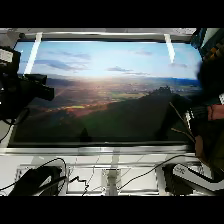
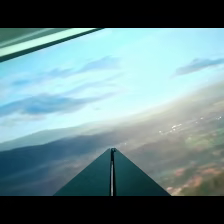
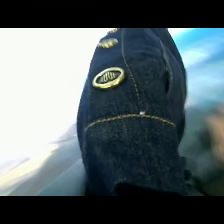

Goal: Fold the clothes and pants, and hang the long-sleeved shirts on hangers.

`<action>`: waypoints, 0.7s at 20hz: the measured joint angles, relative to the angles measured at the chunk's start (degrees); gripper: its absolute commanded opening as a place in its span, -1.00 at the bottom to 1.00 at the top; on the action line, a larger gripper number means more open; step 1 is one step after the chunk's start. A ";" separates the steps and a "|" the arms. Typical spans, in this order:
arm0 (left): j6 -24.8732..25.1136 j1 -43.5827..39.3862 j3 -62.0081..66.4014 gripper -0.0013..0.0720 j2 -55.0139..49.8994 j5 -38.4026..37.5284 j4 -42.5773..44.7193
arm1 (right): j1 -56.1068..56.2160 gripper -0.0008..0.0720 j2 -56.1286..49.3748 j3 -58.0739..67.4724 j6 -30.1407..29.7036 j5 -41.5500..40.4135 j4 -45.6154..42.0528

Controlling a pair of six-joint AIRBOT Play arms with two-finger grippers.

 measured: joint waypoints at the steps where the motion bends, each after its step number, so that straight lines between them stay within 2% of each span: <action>1: 0.00 0.00 0.00 -0.93 0.11 0.11 0.07 | -2.97 -0.90 1.18 0.04 2.08 1.66 -3.04; 6: 0.02 0.00 0.00 -0.93 0.37 0.11 0.26 | -16.72 -0.90 5.53 0.22 11.17 6.88 -14.82; 9: 0.02 0.00 0.00 -0.93 0.42 0.13 0.28 | -24.04 -0.90 6.78 0.22 12.76 8.57 -22.14; 13: 0.04 0.00 -0.02 -0.93 0.42 0.13 0.31 | -32.41 -0.90 7.28 0.13 14.10 10.12 -27.23; 14: 0.04 0.00 0.00 -0.93 0.42 0.13 0.33 | -34.21 -0.81 7.32 0.13 14.62 10.40 -28.00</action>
